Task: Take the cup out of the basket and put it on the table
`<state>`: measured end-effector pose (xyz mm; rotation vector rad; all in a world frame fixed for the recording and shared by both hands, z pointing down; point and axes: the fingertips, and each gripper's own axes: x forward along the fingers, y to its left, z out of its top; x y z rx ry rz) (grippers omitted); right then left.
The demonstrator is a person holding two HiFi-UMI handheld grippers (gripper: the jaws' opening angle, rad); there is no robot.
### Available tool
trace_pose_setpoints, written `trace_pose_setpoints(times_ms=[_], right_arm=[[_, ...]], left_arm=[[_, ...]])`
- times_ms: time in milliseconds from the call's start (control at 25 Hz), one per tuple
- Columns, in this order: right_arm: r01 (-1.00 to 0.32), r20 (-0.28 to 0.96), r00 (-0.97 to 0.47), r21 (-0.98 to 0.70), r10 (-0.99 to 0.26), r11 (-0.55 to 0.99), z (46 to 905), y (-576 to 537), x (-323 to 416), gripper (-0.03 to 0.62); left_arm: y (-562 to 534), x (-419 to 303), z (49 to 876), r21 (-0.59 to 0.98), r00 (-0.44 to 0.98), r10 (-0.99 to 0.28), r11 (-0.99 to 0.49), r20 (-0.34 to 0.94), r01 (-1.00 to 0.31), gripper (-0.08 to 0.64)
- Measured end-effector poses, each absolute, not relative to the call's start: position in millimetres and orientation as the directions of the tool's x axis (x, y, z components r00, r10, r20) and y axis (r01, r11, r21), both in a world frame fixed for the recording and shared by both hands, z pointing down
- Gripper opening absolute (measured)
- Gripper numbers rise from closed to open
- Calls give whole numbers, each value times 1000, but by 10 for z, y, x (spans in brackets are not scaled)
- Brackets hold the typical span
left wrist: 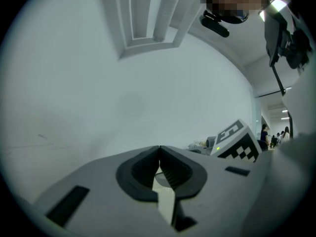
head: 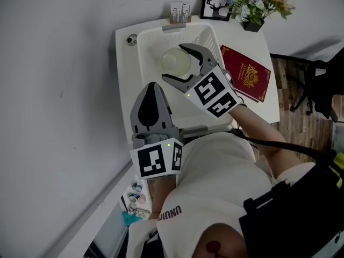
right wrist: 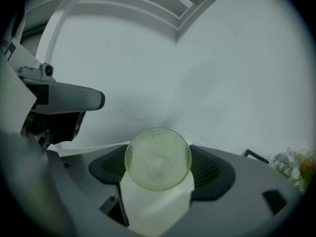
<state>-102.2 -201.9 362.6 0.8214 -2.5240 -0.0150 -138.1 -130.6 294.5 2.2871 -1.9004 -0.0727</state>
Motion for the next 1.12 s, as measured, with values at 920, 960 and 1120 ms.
trace_pose_setpoints(times_ms=[920,960,1120], right_arm=[[-639,325,-685,161,-652,752,3130,-1953,-657,402],[-643,321,-683,161,-656,749,3110,-1949,-637,402],[-660,308,-671,167,-675,732,3084,-1958,-568,402]], left_arm=[[-1290,-1135,2898,143,251,-965,-239,71,-960,15],[-1290,-1122,2891,142,255,-964,-243,71,-960,15],[-1314,-1074,2903,135,272,-960,-261,70,-956,15]])
